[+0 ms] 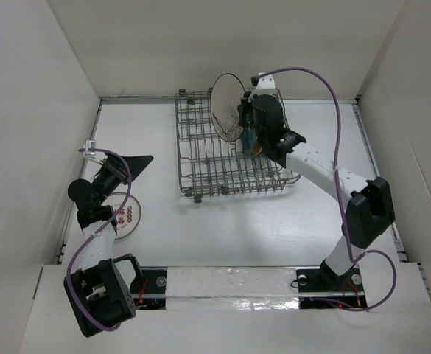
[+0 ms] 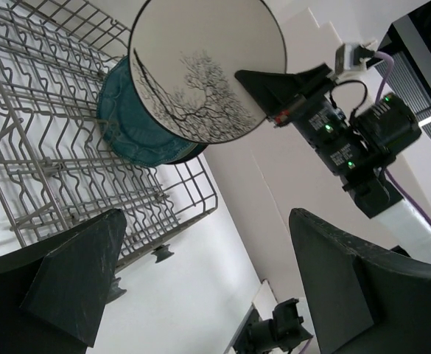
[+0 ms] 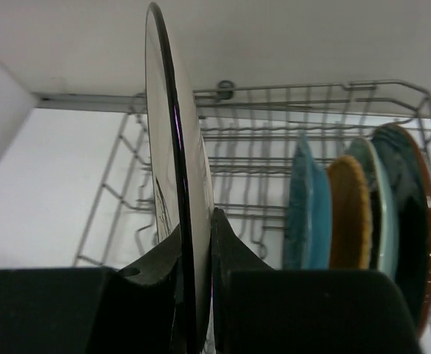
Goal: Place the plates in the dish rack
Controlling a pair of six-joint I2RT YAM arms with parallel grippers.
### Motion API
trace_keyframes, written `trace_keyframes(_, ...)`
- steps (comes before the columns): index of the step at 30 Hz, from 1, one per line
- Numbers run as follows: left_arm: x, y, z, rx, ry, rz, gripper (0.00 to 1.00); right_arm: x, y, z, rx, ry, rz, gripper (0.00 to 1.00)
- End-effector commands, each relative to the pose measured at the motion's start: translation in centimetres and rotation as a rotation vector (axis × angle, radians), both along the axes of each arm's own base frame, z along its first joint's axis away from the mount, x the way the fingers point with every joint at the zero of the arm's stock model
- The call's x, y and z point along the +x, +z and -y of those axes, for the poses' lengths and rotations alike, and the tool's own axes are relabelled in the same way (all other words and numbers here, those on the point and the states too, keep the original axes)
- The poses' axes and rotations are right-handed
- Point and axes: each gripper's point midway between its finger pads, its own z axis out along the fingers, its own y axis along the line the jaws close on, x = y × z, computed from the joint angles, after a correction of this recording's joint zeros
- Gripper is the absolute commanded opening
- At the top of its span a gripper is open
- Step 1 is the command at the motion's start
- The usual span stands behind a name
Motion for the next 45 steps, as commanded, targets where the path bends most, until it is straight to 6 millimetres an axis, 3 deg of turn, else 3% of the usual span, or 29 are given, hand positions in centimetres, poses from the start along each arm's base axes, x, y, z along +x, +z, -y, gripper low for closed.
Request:
trace_keyframes(1, -1.0, 1.0, 0.8, 0.036, -0.046, 0.085, 0.92, 1.9, 4.3, 2.9, -0.093, -0.238, 0.109, 0.0)
trace_keyframes(5, -1.3, 0.9, 1.0, 0.017, -0.061, 0.086, 0.92, 3.6, 3.0, 3.4, -0.155, -0.321, 0.096, 0.0)
trace_keyframes(6, -1.3, 0.9, 1.0, 0.014, -0.062, 0.085, 0.92, 4.2, 1.6, 3.2, -0.181, -0.332, 0.075, 0.0)
trace_keyframes(7, -1.3, 0.9, 1.0, 0.016, -0.062, 0.087, 0.92, 4.5, 1.8, 3.1, -0.182, -0.342, 0.077, 0.0)
trace_keyframes(14, -1.3, 0.5, 0.8, -0.005, -0.055, 0.073, 0.9, 5.6, -1.2, 2.3, -0.207, -0.351, 0.032, 0.0)
trace_keyframes(25, -0.2, 0.2, -0.1, 0.047, 0.015, 0.049, 0.88, 4.8, -6.2, 0.9, -0.155, -0.268, -0.06, 0.0)
trace_keyframes(31, 0.6, 1.4, -1.0, 0.13, 0.101, 0.078, 0.8, 4.0, -9.0, -0.4, -0.142, -0.238, -0.088, 0.0)
trace_keyframes(34, 0.8, 1.7, -1.0, 0.167, 0.133, 0.084, 0.68, 3.9, -10.2, -0.6, -0.143, -0.228, -0.112, 0.0)
trace_keyframes(37, 0.9, 2.3, -0.5, 0.2, 0.14, 0.086, 0.58, 3.7, -10.0, -0.6, -0.133, -0.224, -0.113, 0.13)
trace_keyframes(38, 0.9, 2.8, -0.4, 0.224, 0.151, 0.111, 0.5, 3.5, -9.7, -0.5, -0.128, -0.219, -0.111, 0.26)
trace_keyframes(39, 0.8, 3.2, -0.5, 0.231, 0.16, 0.106, 0.48, 3.4, -9.4, -0.5, -0.123, -0.217, -0.108, 0.31)
trace_keyframes(44, 0.2, 5.0, -0.5, 0.265, 0.184, 0.145, 0.23, 2.4, -6.6, -0.3, -0.081, -0.19, -0.073, 0.59)
trace_keyframes(45, 0.2, 5.3, -0.6, 0.269, 0.186, 0.147, 0.19, 2.1, -5.7, -0.1, -0.073, -0.186, -0.065, 0.61)
